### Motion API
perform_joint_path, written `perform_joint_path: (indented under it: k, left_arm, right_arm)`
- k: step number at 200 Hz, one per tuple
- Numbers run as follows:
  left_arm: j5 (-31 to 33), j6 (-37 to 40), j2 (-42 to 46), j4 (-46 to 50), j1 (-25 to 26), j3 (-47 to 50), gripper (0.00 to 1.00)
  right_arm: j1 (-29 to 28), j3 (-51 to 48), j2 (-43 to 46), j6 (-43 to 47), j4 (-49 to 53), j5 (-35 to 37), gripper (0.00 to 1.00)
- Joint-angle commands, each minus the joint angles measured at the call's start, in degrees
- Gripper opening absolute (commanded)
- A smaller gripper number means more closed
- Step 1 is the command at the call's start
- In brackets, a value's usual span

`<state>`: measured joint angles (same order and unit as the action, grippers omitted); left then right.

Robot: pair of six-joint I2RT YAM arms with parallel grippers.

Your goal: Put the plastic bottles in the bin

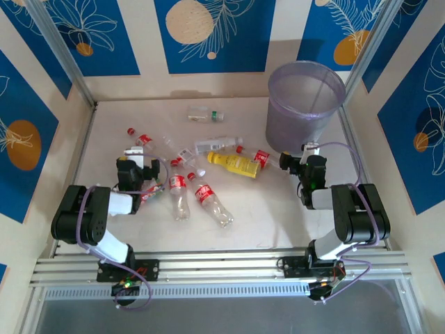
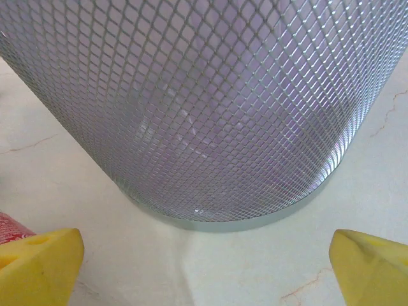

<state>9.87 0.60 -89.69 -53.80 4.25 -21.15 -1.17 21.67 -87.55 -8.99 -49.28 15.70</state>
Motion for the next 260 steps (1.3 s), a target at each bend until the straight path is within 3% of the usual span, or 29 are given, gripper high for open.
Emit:
perform_joint_path:
  k: [1,210,235,260]
  left_arm:
    - [-0.99,0.98,0.00,-1.61,0.19,0.41,1.00]
    - [-1.71,1.12,0.25,-1.28,0.23,0.26,1.00]
    - [-1.40,1.36,7.67,11.31,0.28,-3.34,1.00]
    - [3.81,-3.70,18.66,26.42,0.36,-6.83,1.00]
  right_arm:
    - [-0.41,-0.05,0.25,0.48,-1.30,1.12,0.99]
    - [-0.37,0.04,0.35,0.43,-1.32,0.99,0.99]
    - [-1.66,0.84,4.42,2.56,2.74,0.11,0.99]
    - [-4.89,4.40,14.80,1.50,21.23,2.42,0.99]
